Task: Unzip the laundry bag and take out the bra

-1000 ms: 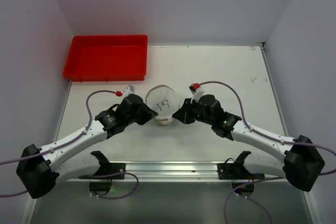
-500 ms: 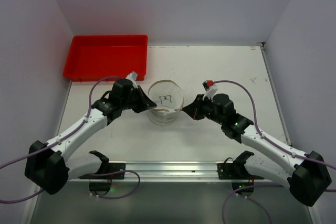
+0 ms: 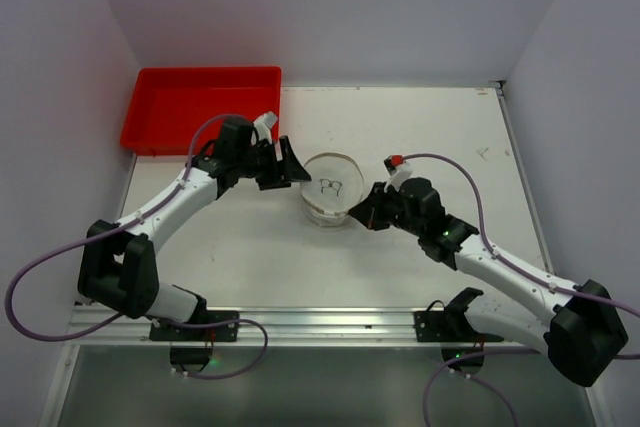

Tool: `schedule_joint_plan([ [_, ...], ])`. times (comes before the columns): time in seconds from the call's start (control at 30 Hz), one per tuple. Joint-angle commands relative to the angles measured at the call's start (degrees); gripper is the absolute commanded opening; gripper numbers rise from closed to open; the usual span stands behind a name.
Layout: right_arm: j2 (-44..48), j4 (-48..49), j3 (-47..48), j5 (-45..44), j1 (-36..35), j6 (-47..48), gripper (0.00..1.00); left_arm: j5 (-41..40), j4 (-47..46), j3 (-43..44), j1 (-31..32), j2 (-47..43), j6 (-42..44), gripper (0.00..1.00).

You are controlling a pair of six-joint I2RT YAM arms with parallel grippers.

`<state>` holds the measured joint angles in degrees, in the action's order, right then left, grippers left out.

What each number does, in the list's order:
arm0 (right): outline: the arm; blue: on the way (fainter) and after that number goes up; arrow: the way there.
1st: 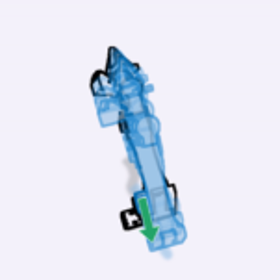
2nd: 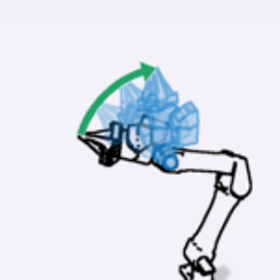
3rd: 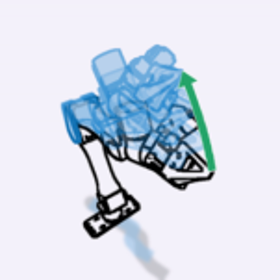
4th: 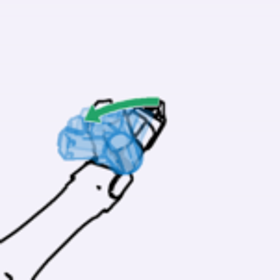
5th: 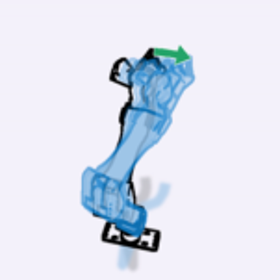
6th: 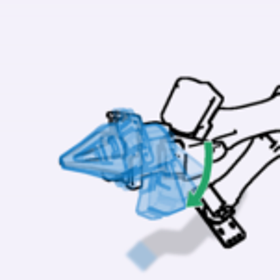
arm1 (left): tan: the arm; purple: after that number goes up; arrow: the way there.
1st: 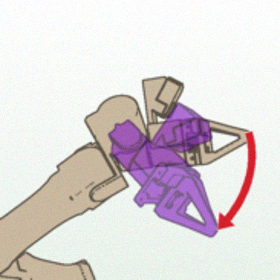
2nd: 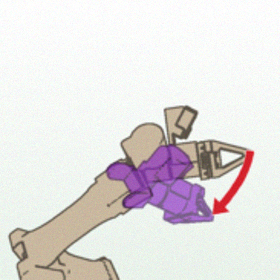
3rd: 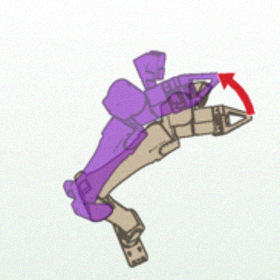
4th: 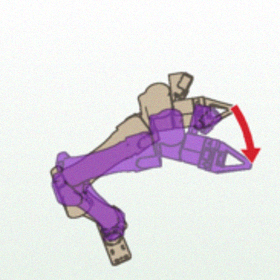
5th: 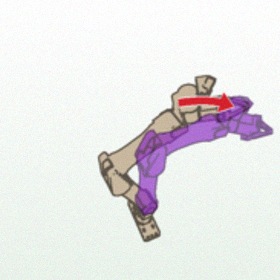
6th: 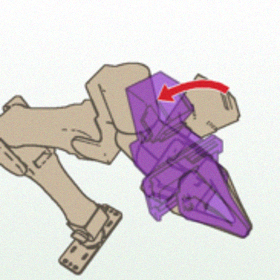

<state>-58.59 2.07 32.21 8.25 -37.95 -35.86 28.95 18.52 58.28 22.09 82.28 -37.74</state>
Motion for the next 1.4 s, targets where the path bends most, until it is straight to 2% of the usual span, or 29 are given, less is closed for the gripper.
schedule_joint_plan([
  [0.0, -2.5, 2.2, 1.2, -4.3, -3.2, -5.6, 0.0, 0.3, -4.3, 0.5, 1.5, -1.9, -5.5, 0.84],
  [0.07, -5.1, 3.4, 2.9, -5.7, -4.5, -7.1, 0.0, -2.4, -4.1, -0.9, 3.0, -4.2, -8.0, 0.96],
  [0.1, -5.8, 3.6, 3.5, -6.3, -5.8, -8.9, 0.0, -5.4, -3.8, -3.1, 3.4, -5.5, -11.1, 0.97],
  [0.3, -9.3, 4.5, 6.3, -13.6, -10.6, -14.9, 0.0, -22.3, -2.1, -14.3, 8.1, -19.2, -24.1, 0.97],
  [0.4, -10.8, 4.5, 7.5, -15.1, -12.5, -16.0, 0.0, -25.5, -2.2, -17.3, 11.2, -22.2, -28.2, 0.96],
  [0.5, -12.5, 4.8, 9.0, -15.1, -14.2, -15.7, 0.0, -25.5, -3.3, -17.6, 13.3, -21.1, -29.1, 0.92],
  [0.6, -13.7, 4.9, 10.1, -14.8, -15.4, -15.1, 0.0, -25.5, -5.9, -17.0, 14.0, -18.7, -29.2, 0.84],
  [0.7, -14.1, 5.1, 10.4, -14.3, -16.1, -14.9, 0.0, -25.5, -8.5, -16.0, 14.2, -15.8, -29.4, 0.69],
  [0.73, -14.0, 5.1, 10.5, -14.3, -16.3, -14.7, 0.0, -25.4, -9.3, -15.7, 14.3, -14.3, -29.5, 0.52],
  [0.8, -13.7, 4.7, 10.5, -14.7, -16.4, -14.1, 0.0, -25.0, -9.8, -15.3, 14.4, -13.1, -29.6, 0.33],
  [0.83, -13.0, 3.8, 10.2, -15.3, -16.4, -13.7, 0.0, -25.0, -9.9, -15.3, 14.4, -12.5, -29.4, 0.16],
  [0.9, -11.8, 2.9, 9.3, -16.0, -16.3, -12.3, 0.0, -25.7, -9.2, -15.2, 14.3, -12.8, -29.1, 0.01],
  [1.07, -6.3, 0.5, 3.7, -19.4, -15.7, -6.5, 0.0, -25.7, -5.3, -15.7, 10.4, -16.2, -27.0, 0.0],
  [1.23, 0.1, -1.9, -3.4, -20.3, -11.4, -2.0, 0.0, -22.4, -4.4, -17.1, 4.6, -19.9, -23.2, 0.0],
  [1.37, 3.7, -4.4, -5.3, -18.2, -5.1, 0.8, 0.0, -13.9, -3.8, -14.5, 2.2, -18.0, -16.2, 0.0],
])
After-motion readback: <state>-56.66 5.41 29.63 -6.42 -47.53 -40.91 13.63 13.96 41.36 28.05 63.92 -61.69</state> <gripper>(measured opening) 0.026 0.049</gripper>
